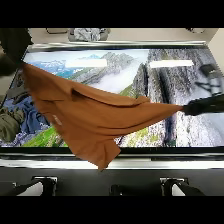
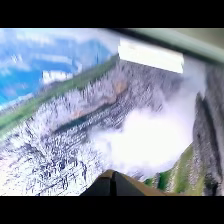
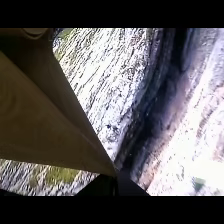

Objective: Fold the shirts.

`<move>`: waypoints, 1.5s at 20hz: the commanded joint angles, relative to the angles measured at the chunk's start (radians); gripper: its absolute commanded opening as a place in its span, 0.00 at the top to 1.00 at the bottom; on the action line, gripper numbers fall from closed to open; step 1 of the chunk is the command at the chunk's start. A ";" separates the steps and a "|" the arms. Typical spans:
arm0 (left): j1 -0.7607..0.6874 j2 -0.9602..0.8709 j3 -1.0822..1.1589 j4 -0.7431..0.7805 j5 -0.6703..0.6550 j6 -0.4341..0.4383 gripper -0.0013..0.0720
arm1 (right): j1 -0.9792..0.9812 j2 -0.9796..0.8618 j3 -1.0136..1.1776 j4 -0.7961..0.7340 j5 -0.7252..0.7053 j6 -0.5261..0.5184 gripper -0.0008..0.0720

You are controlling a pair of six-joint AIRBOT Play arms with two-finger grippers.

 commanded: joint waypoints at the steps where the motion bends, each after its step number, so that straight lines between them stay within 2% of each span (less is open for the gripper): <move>1: -0.089 -0.312 0.012 -0.043 0.154 0.053 0.94 | 0.001 -0.216 -0.113 0.120 -0.344 0.003 0.94; 3: -0.094 -0.460 0.071 -0.142 0.142 0.053 0.94 | 0.001 -0.304 -0.113 0.164 -0.453 0.003 0.94; 6: -0.095 -0.560 0.080 -0.238 0.085 0.051 0.94 | 0.001 -0.388 -0.113 0.227 -0.483 0.003 0.94; 7: -0.094 -0.571 0.080 -0.237 0.040 0.052 0.86 | 0.001 -0.402 -0.113 0.237 -0.475 0.003 0.94; 8: -0.087 -0.571 0.081 -0.238 -0.002 0.051 0.61 | 0.001 -0.404 -0.113 0.240 -0.472 0.002 0.94; 9: -0.072 -0.564 0.092 -0.238 -0.064 0.033 0.22 | 0.001 -0.398 -0.113 0.240 -0.458 -0.008 0.94; 10: -0.048 -0.558 0.117 -0.238 -0.150 0.026 0.17 | 0.001 -0.388 -0.113 0.239 -0.433 -0.023 0.94; 12: 0.021 -0.537 0.193 -0.217 -0.363 -0.021 0.17 | 0.001 -0.355 -0.113 0.220 -0.365 -0.087 0.94; 13: 0.059 -0.511 0.215 -0.148 -0.456 -0.050 0.35 | 0.001 -0.336 -0.113 0.188 -0.324 -0.103 0.93; 14: 0.088 -0.472 0.212 -0.031 -0.517 -0.068 0.46 | 0.001 -0.319 -0.113 0.149 -0.281 -0.103 0.93; 15: 0.107 -0.420 0.186 0.127 -0.569 -0.094 0.46 | 0.001 -0.306 -0.113 0.113 -0.237 -0.103 0.93; 16: 0.114 -0.364 0.129 0.251 -0.598 -0.103 0.44 | 0.001 -0.298 -0.113 0.079 -0.187 -0.103 0.93; 17: 0.119 -0.293 0.031 0.322 -0.603 -0.106 0.28 | 0.001 -0.295 -0.113 0.048 -0.134 -0.103 0.93; 18: 0.124 -0.224 -0.089 0.332 -0.591 -0.106 0.15 | 0.001 -0.296 -0.114 0.031 -0.091 -0.102 0.93; 20: 0.119 -0.080 -0.385 0.281 -0.505 -0.101 0.14 | 0.001 -0.296 -0.114 0.027 -0.042 -0.102 0.93; 24: 0.110 0.113 -0.861 0.011 -0.312 0.037 0.17 | 0.001 -0.296 -0.114 0.031 0.027 -0.090 0.93; 26: 0.105 0.116 -0.980 -0.084 -0.263 0.079 0.17 | 0.001 -0.296 -0.114 0.031 0.049 -0.090 0.93; 30: 0.026 0.112 -1.062 -0.159 -0.145 0.106 0.17 | 0.001 -0.296 -0.114 0.031 0.060 -0.091 0.93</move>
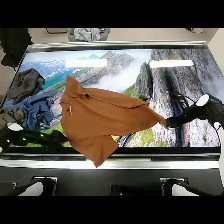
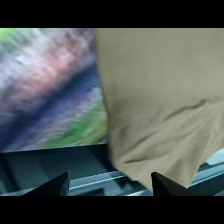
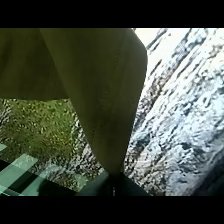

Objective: Fold the shirts.

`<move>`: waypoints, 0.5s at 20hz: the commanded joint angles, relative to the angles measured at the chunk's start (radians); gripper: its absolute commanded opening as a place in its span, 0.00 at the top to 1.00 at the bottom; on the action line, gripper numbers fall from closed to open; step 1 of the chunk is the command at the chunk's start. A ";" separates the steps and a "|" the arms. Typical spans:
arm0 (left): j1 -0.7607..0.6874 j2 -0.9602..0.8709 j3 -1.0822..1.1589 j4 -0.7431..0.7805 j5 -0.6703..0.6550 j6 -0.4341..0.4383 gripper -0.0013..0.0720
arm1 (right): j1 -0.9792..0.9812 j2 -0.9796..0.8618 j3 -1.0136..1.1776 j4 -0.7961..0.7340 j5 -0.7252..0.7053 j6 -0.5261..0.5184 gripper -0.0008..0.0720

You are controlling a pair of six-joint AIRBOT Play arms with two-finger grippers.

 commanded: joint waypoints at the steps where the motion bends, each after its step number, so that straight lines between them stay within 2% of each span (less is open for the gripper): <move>1: -0.070 0.017 -0.096 -0.084 0.141 0.039 0.17 | 0.001 0.001 0.000 -0.003 0.026 0.000 0.93; 3: -0.110 0.017 -0.096 -0.114 0.217 0.037 0.18 | 0.001 0.001 0.000 -0.003 0.027 0.000 0.93; 7: -0.153 0.017 -0.093 -0.182 0.303 0.039 0.89 | 0.001 0.001 0.000 -0.003 0.025 -0.001 0.93; 8: -0.153 0.020 -0.076 -0.184 0.298 0.047 0.94 | 0.000 0.004 0.005 -0.006 0.013 -0.016 0.93; 10: -0.141 0.060 0.021 -0.184 0.245 0.108 0.94 | 0.000 0.033 0.058 -0.045 0.011 -0.019 0.93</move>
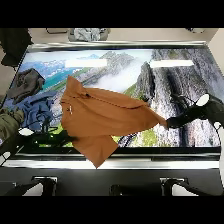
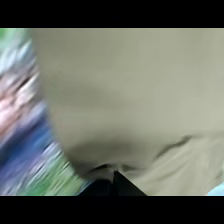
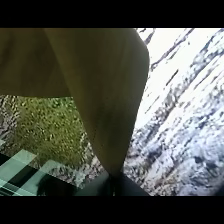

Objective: Fold the shirts.

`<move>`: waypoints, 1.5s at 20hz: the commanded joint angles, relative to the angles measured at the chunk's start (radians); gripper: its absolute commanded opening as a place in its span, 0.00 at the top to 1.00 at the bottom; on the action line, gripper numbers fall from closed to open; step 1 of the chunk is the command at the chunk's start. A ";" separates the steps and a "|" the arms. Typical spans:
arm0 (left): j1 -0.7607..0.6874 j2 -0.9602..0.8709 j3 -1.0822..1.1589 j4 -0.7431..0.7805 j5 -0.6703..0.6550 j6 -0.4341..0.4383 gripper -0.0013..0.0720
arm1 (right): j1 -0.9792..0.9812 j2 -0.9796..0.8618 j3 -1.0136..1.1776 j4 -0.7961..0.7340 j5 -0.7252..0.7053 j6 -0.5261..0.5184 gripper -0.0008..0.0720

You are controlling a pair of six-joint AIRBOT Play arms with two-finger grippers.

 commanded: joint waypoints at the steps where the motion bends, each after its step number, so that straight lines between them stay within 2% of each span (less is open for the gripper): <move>1: 0.007 0.072 0.151 -0.033 -0.035 0.084 0.94 | 0.000 0.050 0.088 -0.051 -0.012 -0.011 0.93; 4: 0.064 0.229 0.537 -0.033 -0.033 0.074 0.94 | 0.000 0.177 0.338 -0.114 -0.059 0.008 0.93; 9: 0.236 0.307 1.315 -0.021 0.042 -0.080 0.94 | 0.000 0.469 0.772 -0.274 -0.217 0.046 0.94; 12: 0.276 0.321 1.552 -0.021 0.023 -0.164 0.94 | 0.000 0.613 0.863 -0.287 -0.224 0.101 0.94; 15: 0.276 0.375 1.587 -0.021 0.026 -0.238 0.94 | 0.000 0.702 0.864 -0.288 -0.213 0.101 0.94; 18: 0.276 0.406 1.587 -0.021 0.007 -0.246 0.95 | 0.000 0.728 0.864 -0.292 -0.203 0.100 0.94; 22: 0.276 0.387 1.583 -0.019 -0.058 -0.301 0.95 | 0.000 0.680 0.864 -0.294 -0.072 0.088 0.94; 24: 0.276 0.367 1.582 0.061 -0.146 -0.301 0.95 | 0.000 0.624 0.864 -0.293 0.031 0.050 0.94; 26: 0.276 0.322 1.559 0.199 -0.303 -0.301 0.95 | 0.000 0.522 0.853 -0.293 0.184 -0.002 0.94; 28: 0.273 0.259 1.426 0.237 -0.382 -0.265 0.94 | 0.000 0.372 0.773 -0.296 0.320 -0.026 0.94; 30: 0.225 0.178 1.217 0.238 -0.368 -0.155 0.94 | 0.013 0.195 0.635 -0.280 0.370 -0.022 0.94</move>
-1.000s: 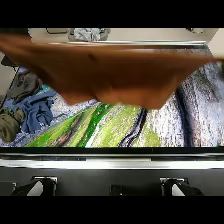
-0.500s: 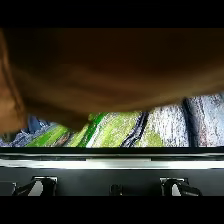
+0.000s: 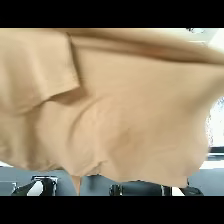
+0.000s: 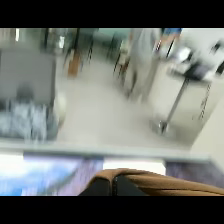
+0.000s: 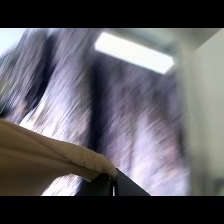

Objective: Fold the shirts.

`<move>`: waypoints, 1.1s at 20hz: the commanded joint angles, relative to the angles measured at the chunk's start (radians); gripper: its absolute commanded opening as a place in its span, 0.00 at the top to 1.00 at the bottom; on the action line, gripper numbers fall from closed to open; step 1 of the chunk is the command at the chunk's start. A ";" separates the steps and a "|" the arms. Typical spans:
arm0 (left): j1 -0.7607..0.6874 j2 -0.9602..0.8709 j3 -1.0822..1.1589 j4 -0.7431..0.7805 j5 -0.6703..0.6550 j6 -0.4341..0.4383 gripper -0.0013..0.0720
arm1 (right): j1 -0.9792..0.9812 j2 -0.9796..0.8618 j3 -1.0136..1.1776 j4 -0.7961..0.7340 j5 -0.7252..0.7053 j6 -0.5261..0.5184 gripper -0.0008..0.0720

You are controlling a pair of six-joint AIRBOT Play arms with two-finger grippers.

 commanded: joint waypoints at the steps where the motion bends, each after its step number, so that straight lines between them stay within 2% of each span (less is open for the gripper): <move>1: -0.061 -0.135 -0.301 0.073 -0.043 0.126 0.94 | 0.029 -0.280 -0.175 -0.003 0.115 -0.021 0.94; 3: -0.122 -0.259 -0.505 0.073 0.097 0.185 0.95 | 0.085 -0.467 -0.208 -0.001 -0.048 0.026 0.94; 5: -0.165 -0.425 -0.591 0.072 0.263 0.225 0.94 | 0.150 -0.623 -0.203 -0.002 -0.282 0.075 0.94; 8: -0.191 -0.688 -0.525 -0.002 0.388 0.316 0.94 | 0.193 -0.759 -0.202 0.000 -0.652 0.153 0.94; 10: -0.193 -0.809 -0.441 -0.063 0.416 0.374 0.94 | 0.186 -0.789 -0.202 0.000 -0.830 0.248 0.94; 12: -0.196 -0.891 -0.350 -0.074 0.452 0.381 0.94 | 0.164 -0.797 -0.202 -0.002 -0.952 0.293 0.94; 14: -0.204 -0.934 -0.294 -0.077 0.500 0.380 0.94 | 0.154 -0.804 -0.202 0.005 -0.982 0.300 0.94; 17: -0.223 -0.958 -0.283 -0.076 0.488 0.380 0.94 | 0.158 -0.829 -0.203 0.024 -0.887 0.301 0.94; 20: -0.209 -0.918 -0.282 -0.072 0.372 0.359 0.95 | 0.157 -0.803 -0.202 0.052 -0.746 0.285 0.94; 22: -0.186 -0.857 -0.283 -0.002 0.225 0.279 0.95 | 0.151 -0.739 -0.203 0.032 -0.575 0.195 0.94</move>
